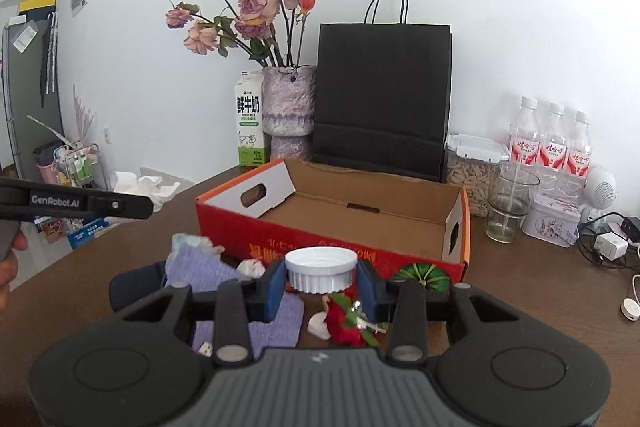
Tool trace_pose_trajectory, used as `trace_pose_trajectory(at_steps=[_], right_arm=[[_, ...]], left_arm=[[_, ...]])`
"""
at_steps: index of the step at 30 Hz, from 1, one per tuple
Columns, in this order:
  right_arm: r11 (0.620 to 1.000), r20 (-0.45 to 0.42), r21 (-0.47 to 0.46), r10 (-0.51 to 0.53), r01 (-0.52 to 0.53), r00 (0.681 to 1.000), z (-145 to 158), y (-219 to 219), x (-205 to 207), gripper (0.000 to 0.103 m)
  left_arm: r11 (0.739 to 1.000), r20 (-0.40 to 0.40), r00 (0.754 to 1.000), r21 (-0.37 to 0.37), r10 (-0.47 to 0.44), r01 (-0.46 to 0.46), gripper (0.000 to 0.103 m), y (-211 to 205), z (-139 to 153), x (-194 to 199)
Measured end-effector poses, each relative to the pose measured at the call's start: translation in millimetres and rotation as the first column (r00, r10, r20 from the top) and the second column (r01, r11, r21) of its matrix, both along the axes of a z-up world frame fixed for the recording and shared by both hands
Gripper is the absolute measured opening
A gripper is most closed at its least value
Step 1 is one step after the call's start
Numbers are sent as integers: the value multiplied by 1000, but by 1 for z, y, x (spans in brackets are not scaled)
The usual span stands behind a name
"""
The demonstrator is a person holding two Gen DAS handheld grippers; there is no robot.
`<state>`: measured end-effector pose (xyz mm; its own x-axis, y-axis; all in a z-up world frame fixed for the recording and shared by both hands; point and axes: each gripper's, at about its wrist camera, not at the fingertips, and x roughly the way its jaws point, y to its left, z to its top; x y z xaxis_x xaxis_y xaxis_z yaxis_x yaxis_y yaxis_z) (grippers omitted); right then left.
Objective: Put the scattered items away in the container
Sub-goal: 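Carry the cap and tissue into the cardboard box and open both tools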
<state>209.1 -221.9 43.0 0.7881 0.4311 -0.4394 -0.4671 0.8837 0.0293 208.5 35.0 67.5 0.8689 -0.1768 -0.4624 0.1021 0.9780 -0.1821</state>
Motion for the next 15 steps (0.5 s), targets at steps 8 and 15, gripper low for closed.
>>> trace_pose_trajectory(at_steps=[8, 15], right_arm=[[999, -106, -32, -37, 34, 994, 12, 17, 116, 37], [993, -255, -103, -82, 57, 963, -23, 39, 187, 37]], left_arm=[[997, -135, 988, -30, -78, 75, 22, -34, 8, 122], [999, -299, 954, 40, -21, 34, 22, -58, -37, 189]])
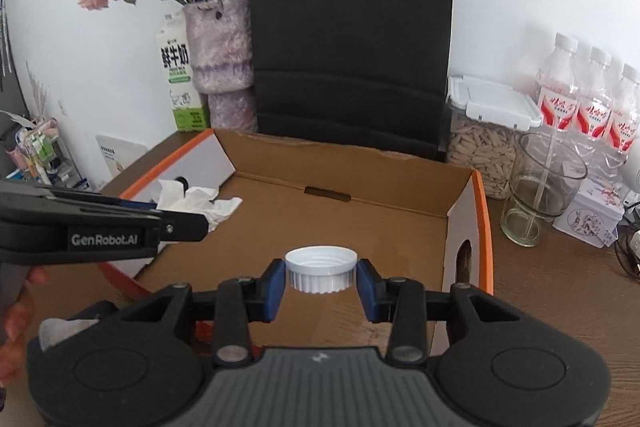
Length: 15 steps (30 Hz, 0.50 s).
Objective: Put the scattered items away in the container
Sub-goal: 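Carry the cap and tissue into the cardboard box and open both tools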
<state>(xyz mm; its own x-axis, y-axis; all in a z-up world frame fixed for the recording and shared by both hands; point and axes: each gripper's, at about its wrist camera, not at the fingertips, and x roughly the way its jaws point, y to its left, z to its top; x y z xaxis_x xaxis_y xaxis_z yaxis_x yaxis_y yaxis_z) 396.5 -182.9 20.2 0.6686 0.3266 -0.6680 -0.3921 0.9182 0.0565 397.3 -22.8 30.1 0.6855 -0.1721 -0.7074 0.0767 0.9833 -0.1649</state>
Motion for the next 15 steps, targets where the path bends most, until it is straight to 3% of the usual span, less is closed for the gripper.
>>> trace_pose_trajectory(at_steps=[6, 11, 15], right_arm=[[1000, -87, -19, -15, 14, 996, -36, -2, 20, 38], [1000, -111, 0, -27, 28, 993, -43, -11, 26, 39], [999, -128, 10, -37, 39, 991, -47, -14, 29, 50]], left_arm=[[1000, -84, 996, 21, 23, -22, 22, 4, -34, 17], [1000, -115, 993, 18, 20, -18, 28, 7, -40, 21], [999, -103, 995, 34, 15, -12, 57, 6, -38, 19]])
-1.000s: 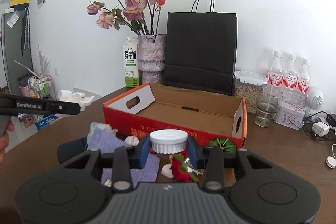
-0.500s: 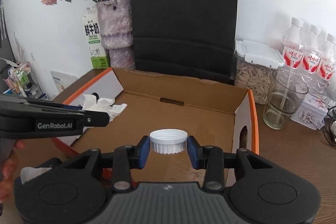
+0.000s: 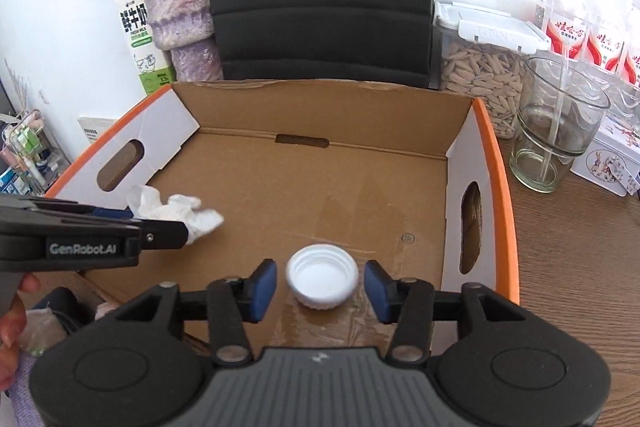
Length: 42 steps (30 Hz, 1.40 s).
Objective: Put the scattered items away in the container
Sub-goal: 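Carry the cap and tissue into the cardboard box and open both tools, then grasp the plush toy with the right tool while the left tool grasps the plastic container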
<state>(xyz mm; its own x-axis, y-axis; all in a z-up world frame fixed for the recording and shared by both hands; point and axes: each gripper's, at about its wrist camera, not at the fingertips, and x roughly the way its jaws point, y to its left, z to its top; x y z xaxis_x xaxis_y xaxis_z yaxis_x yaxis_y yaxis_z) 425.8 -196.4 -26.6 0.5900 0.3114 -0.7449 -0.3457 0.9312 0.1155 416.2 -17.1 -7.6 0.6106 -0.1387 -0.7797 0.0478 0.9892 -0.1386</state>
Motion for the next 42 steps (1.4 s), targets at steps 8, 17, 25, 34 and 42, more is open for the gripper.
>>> trace_pose_trajectory(at_steps=[8, 17, 25, 34, 42], right_arm=[[1000, -7, 18, 1, -1, 1000, -2, -2, 1, 53], [998, 64, 18, 62, -63, 996, 19, 5, -18, 89], [994, 193, 12, 102, -106, 976, 58, -7, -72, 103], [997, 234, 11, 77, -82, 969, 68, -43, -152, 103], [999, 225, 26, 20, -26, 974, 48, -76, -232, 103]], left_arm=[[1000, -4, 1000, 5, 16, -16, 74, 3, 0, -3], [1000, 74, 997, -23, -9, 11, 84, 7, 22, -20], [998, 236, 969, -2, -66, 68, 103, 8, 64, -79], [996, 330, 940, -4, -82, 88, 103, 18, 77, -165], [997, 308, 950, -51, -43, 62, 103, 33, 51, -233]])
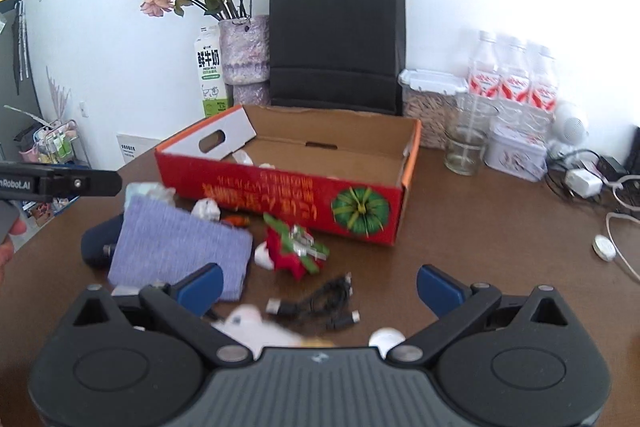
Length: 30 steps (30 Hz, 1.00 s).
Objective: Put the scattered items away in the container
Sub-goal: 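Grasp the plush toy with the right tool while the left tool grasps the plastic container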
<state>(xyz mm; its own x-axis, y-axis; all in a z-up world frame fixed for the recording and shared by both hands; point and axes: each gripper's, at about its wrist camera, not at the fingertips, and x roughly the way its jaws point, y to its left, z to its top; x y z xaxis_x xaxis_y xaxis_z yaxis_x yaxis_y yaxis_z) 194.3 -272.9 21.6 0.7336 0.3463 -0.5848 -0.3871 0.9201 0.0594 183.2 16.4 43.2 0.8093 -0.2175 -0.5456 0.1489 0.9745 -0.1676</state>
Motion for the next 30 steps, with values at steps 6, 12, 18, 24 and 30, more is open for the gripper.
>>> trace_pose_trajectory(at_steps=[6, 12, 18, 24, 30], right_arm=[[997, -25, -1, -72, 72, 997, -20, -13, -55, 103], [992, -98, 33, -120, 123, 988, -40, -12, -84, 103], [995, -118, 19, -99, 102, 988, -47, -1, -86, 103], [992, -119, 14, -121, 124, 985, -48, -6, -85, 103], [993, -104, -5, -116, 116, 988, -48, -6, -78, 103]], left_arm=[[997, -85, 996, -69, 29, -35, 103, 10, -32, -47], [993, -153, 988, -106, 32, -49, 103, 4, -50, -81], [998, -135, 991, -57, -15, 8, 103, -16, -47, -83], [998, -163, 986, -56, -33, 24, 103, -26, -52, -74], [999, -196, 980, -30, -42, 37, 103, -48, -53, -51]])
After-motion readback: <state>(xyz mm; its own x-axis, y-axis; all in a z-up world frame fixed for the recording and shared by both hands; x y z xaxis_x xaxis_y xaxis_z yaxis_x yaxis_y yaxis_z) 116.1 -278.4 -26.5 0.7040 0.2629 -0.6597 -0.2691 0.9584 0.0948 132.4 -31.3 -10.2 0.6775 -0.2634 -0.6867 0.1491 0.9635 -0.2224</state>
